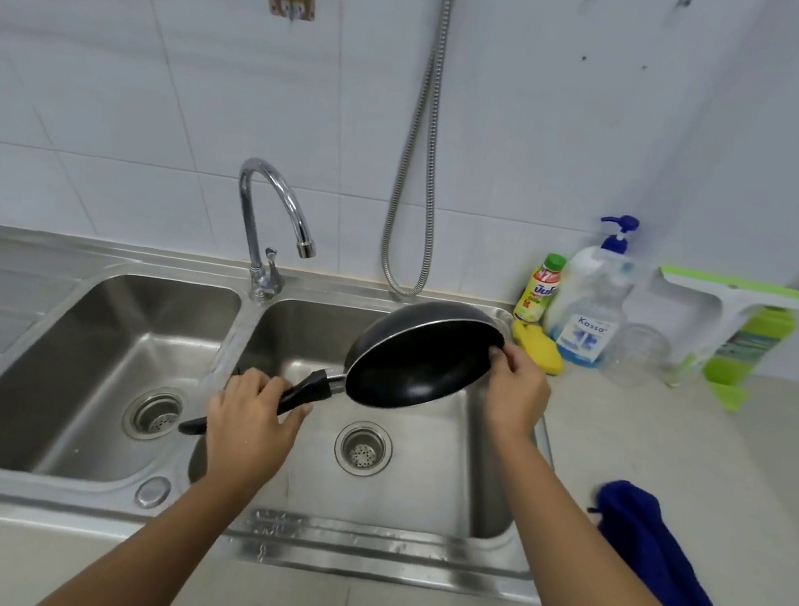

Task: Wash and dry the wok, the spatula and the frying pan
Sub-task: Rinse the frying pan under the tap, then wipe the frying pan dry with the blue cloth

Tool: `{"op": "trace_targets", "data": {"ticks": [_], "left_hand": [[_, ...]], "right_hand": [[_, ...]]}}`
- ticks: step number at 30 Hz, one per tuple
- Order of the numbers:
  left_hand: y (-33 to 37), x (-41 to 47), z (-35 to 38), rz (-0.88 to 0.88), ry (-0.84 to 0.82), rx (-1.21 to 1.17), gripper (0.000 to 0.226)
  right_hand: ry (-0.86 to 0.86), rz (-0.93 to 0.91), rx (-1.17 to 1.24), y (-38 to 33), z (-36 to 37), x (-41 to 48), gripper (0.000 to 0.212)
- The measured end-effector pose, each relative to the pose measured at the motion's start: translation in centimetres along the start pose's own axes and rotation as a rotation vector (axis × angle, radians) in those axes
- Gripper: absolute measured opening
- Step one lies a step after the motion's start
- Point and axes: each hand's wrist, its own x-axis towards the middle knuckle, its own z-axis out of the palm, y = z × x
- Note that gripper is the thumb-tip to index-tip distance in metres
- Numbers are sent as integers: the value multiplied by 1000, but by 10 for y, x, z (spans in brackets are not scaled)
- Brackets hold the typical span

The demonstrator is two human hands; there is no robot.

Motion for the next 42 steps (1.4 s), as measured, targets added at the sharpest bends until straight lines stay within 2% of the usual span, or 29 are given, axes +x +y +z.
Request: {"op": "trace_targets", "data": {"ticks": [2,4,6,11,12,14,16,17,18,21,22,24,26,29,31,33,37,40,42], "left_hand": [[4,3,-2,11,-98,-85,24],[9,9,-3,18,-313,-149,25],[15,14,-4,80,-471,-92,28],[35,15,3,256,-426,-47,28],[40,14,9,257,-436,-70,27],[50,11,21,218,-496,-111,28],[59,3,32,162,-563,-176,33],[65,-2,36,145,-586,-210,35],[71,-7,37,130,-603,-233,36],[88,-14,39,110,-640,-259,38],[94,-14,39,110,-656,-273,39],[109,-17,38,96,-719,-336,40],[126,-22,38,64,-769,-397,40],[154,-30,38,39,-780,-404,49],[173,-40,39,12,-824,-414,50],[192,-51,43,-18,-861,-414,50],[228,-75,51,-52,-916,-426,51],[247,-89,57,-30,-901,-410,51],[256,-96,61,-11,-896,-378,49]], "right_hand": [[16,1,15,-2,-8,-1,23],[1,14,1,-1,-17,0,23],[-2,35,-31,5,-29,-1,23],[18,79,-66,33,-81,-11,21],[33,69,-173,42,-94,-10,22],[-2,111,-535,69,-121,-13,31],[-155,360,-893,93,-147,-26,52],[-224,468,-983,102,-157,-36,64],[-247,492,-1017,112,-163,-48,73],[-124,299,-923,124,-172,-83,80],[-78,232,-862,126,-175,-92,77],[-89,126,-835,135,-186,-100,64],[-110,124,-765,140,-199,-93,49],[136,227,-311,117,-213,-70,36],[242,260,-70,91,-225,-50,34],[198,305,54,69,-238,-28,27],[-62,365,-83,59,-239,25,15],[-153,414,-153,81,-212,40,23],[-230,437,-346,98,-195,33,40]]}}
